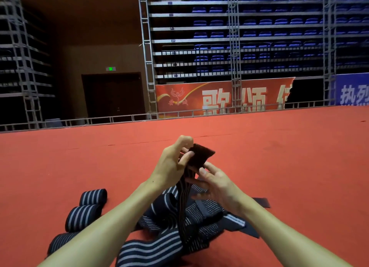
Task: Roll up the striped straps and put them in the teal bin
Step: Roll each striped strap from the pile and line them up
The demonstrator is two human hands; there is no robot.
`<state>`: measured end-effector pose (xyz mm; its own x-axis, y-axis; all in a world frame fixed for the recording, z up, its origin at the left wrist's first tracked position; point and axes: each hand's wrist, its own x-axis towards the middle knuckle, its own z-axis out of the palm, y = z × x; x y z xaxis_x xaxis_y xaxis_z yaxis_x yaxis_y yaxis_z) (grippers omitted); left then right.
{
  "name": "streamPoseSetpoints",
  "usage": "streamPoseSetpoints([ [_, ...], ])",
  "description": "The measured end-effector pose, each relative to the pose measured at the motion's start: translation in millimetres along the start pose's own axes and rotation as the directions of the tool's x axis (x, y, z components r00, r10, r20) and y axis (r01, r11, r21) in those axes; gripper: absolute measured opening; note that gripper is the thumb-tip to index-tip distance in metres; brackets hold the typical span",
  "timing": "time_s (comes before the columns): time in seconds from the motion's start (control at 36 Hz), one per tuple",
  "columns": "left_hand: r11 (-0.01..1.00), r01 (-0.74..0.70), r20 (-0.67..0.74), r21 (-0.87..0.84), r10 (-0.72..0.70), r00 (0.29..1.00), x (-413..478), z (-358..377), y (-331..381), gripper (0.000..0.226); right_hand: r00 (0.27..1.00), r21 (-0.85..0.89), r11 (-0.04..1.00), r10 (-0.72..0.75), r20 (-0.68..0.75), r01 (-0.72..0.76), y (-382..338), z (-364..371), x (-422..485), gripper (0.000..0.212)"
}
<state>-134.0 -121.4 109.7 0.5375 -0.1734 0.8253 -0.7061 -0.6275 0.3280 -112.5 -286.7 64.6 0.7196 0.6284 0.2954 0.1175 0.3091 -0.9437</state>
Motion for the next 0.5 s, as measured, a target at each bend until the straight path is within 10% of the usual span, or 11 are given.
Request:
streamPoseSetpoints([
  [0.14,0.994,-0.050,-0.023,0.094,0.052,0.998,6,-7,-6,0.015,0.999,-0.021,0.999,-0.046,-0.028,0.045,-3,2,2,0.046],
  [0.5,0.968,0.181,0.061,-0.174,-0.173,0.983,7,-21,-1,0.048,0.884,-0.533,0.797,-0.434,-0.175,0.285,-4,-8,9,0.046],
])
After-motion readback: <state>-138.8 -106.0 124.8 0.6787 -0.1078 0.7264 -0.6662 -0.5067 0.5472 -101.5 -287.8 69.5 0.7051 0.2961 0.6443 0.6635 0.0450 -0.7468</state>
